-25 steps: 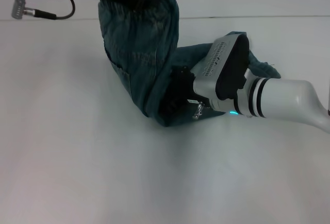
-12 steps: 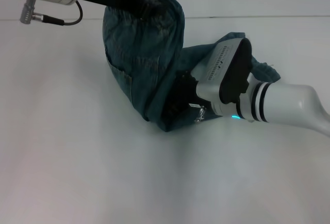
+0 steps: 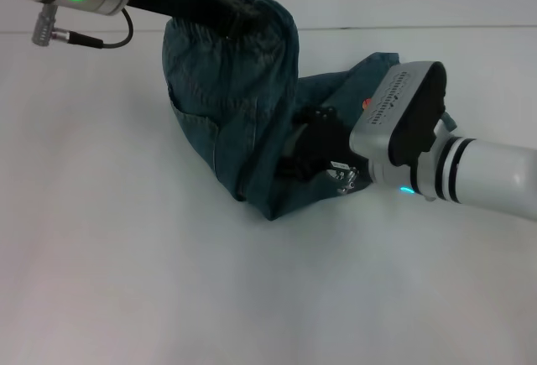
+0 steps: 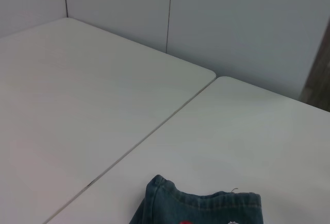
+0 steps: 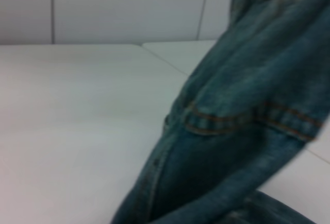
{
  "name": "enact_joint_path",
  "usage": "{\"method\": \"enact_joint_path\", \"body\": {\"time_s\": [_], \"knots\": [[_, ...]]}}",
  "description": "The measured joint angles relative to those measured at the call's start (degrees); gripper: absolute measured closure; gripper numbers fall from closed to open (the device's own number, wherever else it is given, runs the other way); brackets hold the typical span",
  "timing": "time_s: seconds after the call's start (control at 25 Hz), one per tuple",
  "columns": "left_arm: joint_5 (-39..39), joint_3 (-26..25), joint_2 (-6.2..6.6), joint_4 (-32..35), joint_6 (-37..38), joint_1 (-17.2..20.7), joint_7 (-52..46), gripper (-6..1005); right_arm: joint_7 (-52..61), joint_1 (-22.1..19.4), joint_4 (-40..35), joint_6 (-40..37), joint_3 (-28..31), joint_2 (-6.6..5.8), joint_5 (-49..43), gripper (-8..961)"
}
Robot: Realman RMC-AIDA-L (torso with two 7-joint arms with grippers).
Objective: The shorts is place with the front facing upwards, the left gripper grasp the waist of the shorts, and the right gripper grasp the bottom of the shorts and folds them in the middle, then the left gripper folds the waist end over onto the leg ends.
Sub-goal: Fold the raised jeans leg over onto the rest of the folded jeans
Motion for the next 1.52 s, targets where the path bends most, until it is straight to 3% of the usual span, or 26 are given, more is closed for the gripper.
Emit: {"method": "enact_joint_path", "body": {"time_s": [0.2,0.4,0.6,0.76,1.24,1.52], "knots": [[-0.06,0.01,0.03,-0.5,0.0,0.15,0.37,908,0.15,-3.11,-2.45,-0.72,2.49,-0.82,-1.05,164],[-0.09,0.23,0.05,-1.63,-0.27,-0.07,1.0,899,2.45,-7.16,-6.23,-5.25,7.5,-2.38,-4.17,164],[-0.24,2.28,-0.01,-3.29,-2.23,-0.27,1.14,891,8.45,-9.39,-7.41,-13.12,16.46,-4.14,-13.03,165],[-0.43,4.25,-0.13,-5.56,-4.1,-0.44,1.11,884,14.88,-11.38,-10.54,-16.9,23.57,-4.73,-23.59,165],[-1.69,9.04,-0.17,-10.36,-8.43,-1.69,0.92,864,26.58,-16.21,-22.52,-33.68,41.69,-3.71,-48.31,165],[-3.02,12.08,-0.27,-14.16,-11.39,-3.72,0.68,853,30.28,-17.02,-26.93,-38.92,47.64,-2.63,-57.54,165]]}}
